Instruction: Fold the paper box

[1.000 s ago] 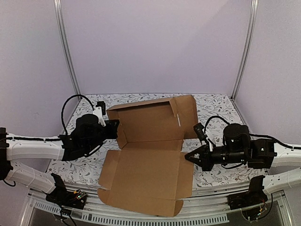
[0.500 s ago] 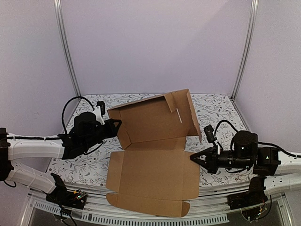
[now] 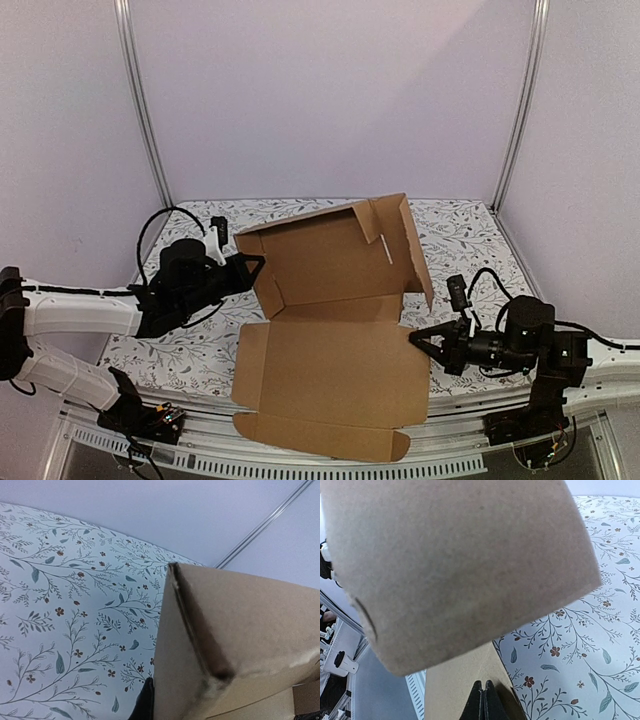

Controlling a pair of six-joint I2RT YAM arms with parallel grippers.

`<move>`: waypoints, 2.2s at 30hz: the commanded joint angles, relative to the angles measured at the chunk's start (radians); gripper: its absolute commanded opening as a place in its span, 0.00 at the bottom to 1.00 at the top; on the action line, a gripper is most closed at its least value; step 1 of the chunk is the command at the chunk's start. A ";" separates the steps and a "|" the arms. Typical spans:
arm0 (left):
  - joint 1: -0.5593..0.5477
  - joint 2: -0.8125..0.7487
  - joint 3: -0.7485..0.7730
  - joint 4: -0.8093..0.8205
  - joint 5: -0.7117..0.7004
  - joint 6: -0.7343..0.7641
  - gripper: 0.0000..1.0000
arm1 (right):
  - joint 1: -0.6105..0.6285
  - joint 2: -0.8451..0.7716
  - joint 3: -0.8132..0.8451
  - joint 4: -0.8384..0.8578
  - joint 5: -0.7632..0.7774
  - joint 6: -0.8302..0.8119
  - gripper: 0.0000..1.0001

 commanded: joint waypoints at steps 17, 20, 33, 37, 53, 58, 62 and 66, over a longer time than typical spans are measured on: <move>0.003 0.030 -0.010 0.043 -0.016 0.013 0.00 | 0.003 -0.039 0.389 -0.500 -0.144 -0.234 0.22; 0.002 0.017 -0.013 0.031 -0.029 0.033 0.00 | 0.004 -0.033 0.489 -0.625 -0.122 -0.294 0.26; 0.002 -0.043 -0.027 0.030 -0.016 0.127 0.00 | 0.002 0.081 0.768 -0.766 0.165 -0.467 0.41; 0.002 -0.060 -0.032 0.056 0.027 0.159 0.00 | -0.033 0.171 0.819 -0.766 0.098 -0.536 0.49; 0.002 -0.085 -0.061 0.081 0.072 0.178 0.00 | -0.153 0.348 0.806 -0.614 -0.339 -0.568 0.63; 0.002 -0.084 -0.051 0.056 0.044 0.168 0.00 | -0.152 0.396 0.809 -0.593 -0.341 -0.541 0.59; 0.002 -0.086 -0.034 0.010 0.007 0.165 0.00 | -0.150 0.434 0.815 -0.585 -0.279 -0.525 0.58; 0.002 -0.095 -0.023 -0.035 -0.036 0.160 0.00 | -0.134 0.470 0.824 -0.580 -0.193 -0.509 0.56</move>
